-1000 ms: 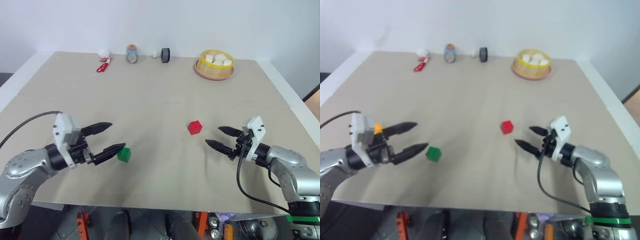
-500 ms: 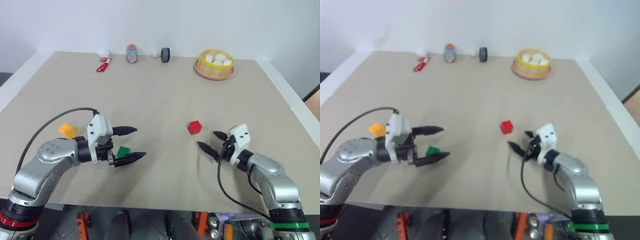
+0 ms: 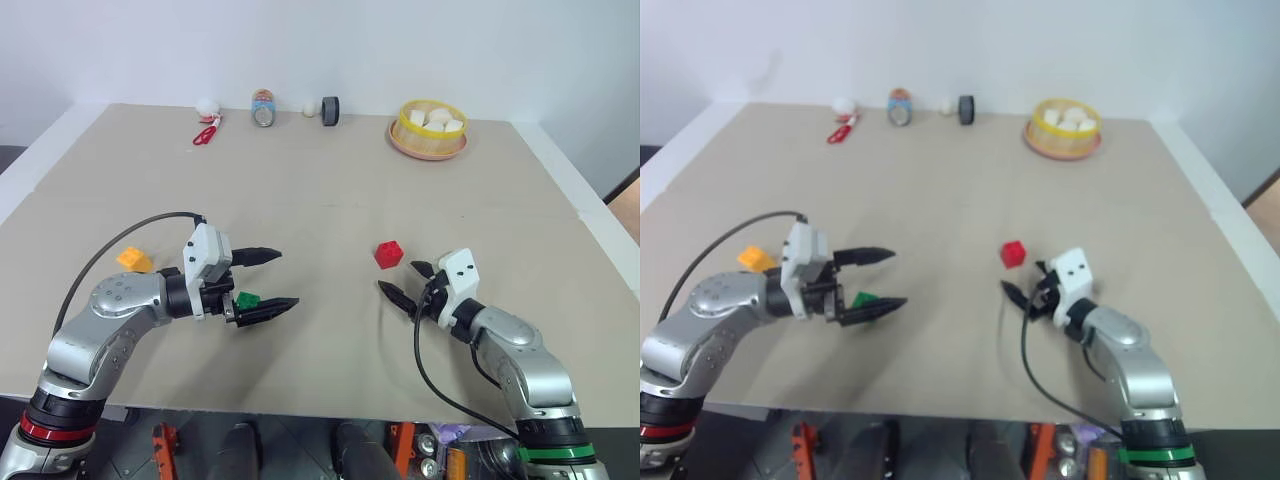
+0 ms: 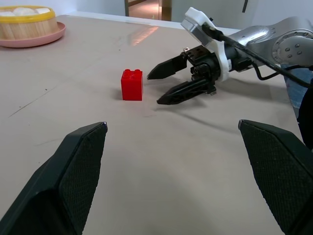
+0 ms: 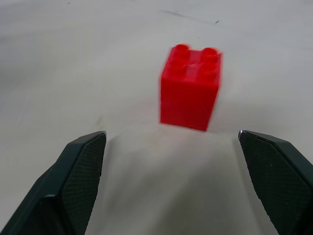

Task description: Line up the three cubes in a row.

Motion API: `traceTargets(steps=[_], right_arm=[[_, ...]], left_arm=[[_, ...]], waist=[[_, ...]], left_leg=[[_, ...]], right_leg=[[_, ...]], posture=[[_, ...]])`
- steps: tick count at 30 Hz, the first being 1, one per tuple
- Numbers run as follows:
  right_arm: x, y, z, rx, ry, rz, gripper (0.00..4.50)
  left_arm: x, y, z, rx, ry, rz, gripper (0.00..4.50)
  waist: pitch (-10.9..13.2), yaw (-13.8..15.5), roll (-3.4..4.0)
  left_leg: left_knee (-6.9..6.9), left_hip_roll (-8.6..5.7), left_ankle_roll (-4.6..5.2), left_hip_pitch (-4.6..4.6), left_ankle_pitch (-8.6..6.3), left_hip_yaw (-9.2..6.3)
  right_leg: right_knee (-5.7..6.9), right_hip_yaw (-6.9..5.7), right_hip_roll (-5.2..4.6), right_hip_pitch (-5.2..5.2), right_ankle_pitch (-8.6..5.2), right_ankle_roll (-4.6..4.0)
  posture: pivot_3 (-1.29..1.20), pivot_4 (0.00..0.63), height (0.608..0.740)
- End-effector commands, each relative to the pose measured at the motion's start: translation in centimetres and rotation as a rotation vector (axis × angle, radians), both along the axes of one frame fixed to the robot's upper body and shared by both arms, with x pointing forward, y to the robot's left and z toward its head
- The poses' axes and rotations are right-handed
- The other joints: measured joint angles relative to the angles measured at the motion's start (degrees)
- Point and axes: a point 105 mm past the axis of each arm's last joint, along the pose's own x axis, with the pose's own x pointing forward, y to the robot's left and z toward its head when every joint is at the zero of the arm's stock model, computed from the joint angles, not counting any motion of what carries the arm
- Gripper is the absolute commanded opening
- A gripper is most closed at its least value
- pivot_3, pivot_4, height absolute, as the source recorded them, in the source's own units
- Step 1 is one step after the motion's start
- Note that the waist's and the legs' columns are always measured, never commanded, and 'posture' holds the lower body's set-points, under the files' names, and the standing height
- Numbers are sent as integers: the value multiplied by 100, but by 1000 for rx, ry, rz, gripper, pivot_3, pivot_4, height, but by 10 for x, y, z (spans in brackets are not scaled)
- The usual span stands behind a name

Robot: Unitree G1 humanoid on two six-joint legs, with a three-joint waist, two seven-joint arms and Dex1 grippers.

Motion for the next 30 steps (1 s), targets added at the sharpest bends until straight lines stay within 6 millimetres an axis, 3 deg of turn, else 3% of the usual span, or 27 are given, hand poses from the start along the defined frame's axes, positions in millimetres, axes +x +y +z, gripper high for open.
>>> traceTargets(steps=[1, 23, 24, 28, 30], right_arm=[[6, 1, 12, 15, -45, -4, 4500], [41, 15, 13, 24, -58, -63, 4500], [41, 15, 13, 22, -59, -61, 3942], [40, 11, 14, 18, -61, -60, 2696], [40, 8, 14, 17, -61, -63, 1852]], left_arm=[[-2, -3, 9, -14, -44, -6, 4449], [-4, -7, 15, -64, -72, 4, 4449], [-4, -7, 15, -62, -73, 7, 4500], [-3, -5, 13, -55, -73, 15, 4500], [-3, -5, 12, -51, -72, 15, 4500]], waist=[[0, -1, 0], [0, -2, 0], [0, -1, 0], [0, -2, 0], [0, -2, 0]], left_leg=[[0, 0, 0, 0, 0, 0], [0, 1, 0, -1, 4, -7], [0, 1, 0, -1, 3, -7], [0, 1, 0, -1, 4, -7], [0, 1, 0, -1, 4, -7]], right_leg=[[0, 0, 1, 0, 0, 0], [1, 0, 7, 1, 18, 25], [1, 0, 7, 1, 18, 25], [1, 0, 7, 1, 18, 26], [1, 0, 8, 1, 19, 25]], posture=[[0, 150, 740], [0, 150, 740], [0, 150, 740], [0, 150, 740], [0, 150, 740]])
